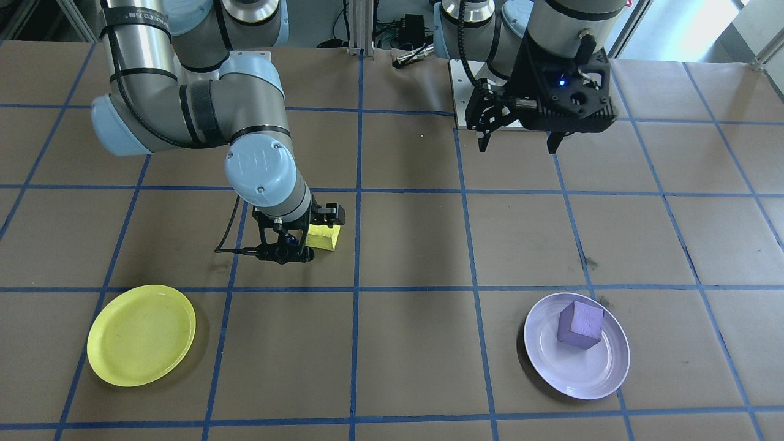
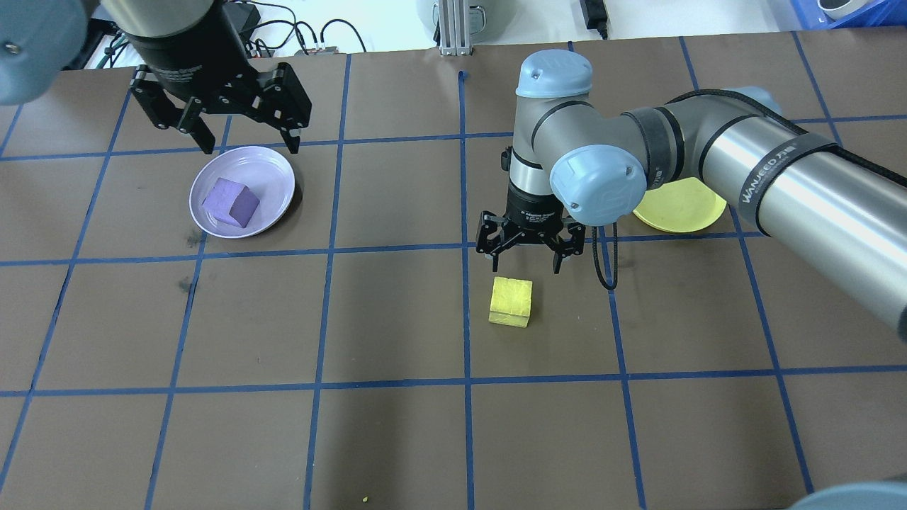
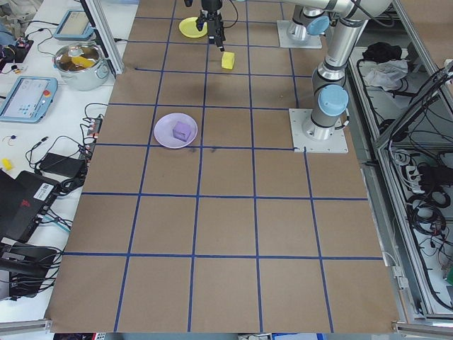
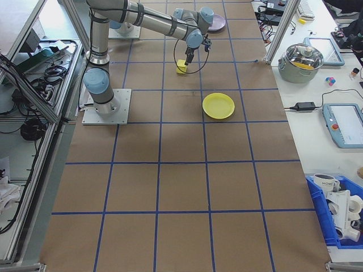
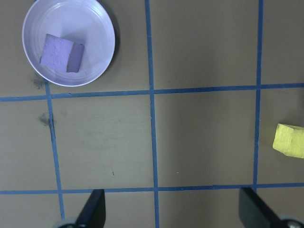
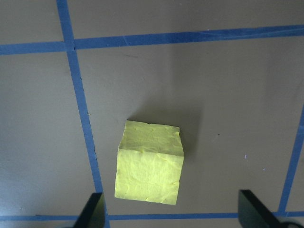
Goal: Sort blocks by color into plates
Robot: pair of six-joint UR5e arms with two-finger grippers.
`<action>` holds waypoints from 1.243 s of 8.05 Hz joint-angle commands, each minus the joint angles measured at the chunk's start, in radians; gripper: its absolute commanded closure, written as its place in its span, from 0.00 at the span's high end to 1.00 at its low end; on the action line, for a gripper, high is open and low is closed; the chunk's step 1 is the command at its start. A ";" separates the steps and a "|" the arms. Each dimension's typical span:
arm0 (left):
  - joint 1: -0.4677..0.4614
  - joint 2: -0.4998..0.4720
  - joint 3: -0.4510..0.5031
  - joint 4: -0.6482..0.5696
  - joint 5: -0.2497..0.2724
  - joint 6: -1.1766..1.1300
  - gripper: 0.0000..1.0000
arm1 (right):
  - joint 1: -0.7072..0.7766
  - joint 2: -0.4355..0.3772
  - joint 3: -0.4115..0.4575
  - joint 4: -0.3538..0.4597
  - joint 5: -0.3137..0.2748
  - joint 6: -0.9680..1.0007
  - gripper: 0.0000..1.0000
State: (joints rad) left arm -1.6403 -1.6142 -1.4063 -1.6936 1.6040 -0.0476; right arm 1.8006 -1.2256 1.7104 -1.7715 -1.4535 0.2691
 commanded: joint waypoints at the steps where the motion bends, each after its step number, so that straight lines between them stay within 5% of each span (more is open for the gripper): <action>1: 0.074 0.057 -0.002 -0.003 0.010 -0.003 1.00 | 0.011 0.055 0.000 0.000 0.002 0.002 1.00; 7: 0.063 0.053 -0.005 0.005 0.008 -0.012 1.00 | 0.049 0.127 0.002 -0.006 0.001 -0.001 1.00; 8: 0.063 0.056 -0.005 0.005 0.008 -0.011 1.00 | 0.052 0.129 0.000 -0.009 0.004 0.002 0.86; 9: 0.063 0.057 -0.005 0.003 0.010 -0.011 1.00 | 0.052 0.130 0.000 -0.022 0.004 0.002 0.47; 10: 0.063 0.057 -0.005 0.003 0.008 -0.011 1.00 | 0.054 0.130 0.000 -0.029 0.004 0.002 0.21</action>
State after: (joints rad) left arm -1.5766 -1.5595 -1.4110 -1.6896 1.6123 -0.0587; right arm 1.8515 -1.0981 1.7108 -1.7861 -1.4503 0.2707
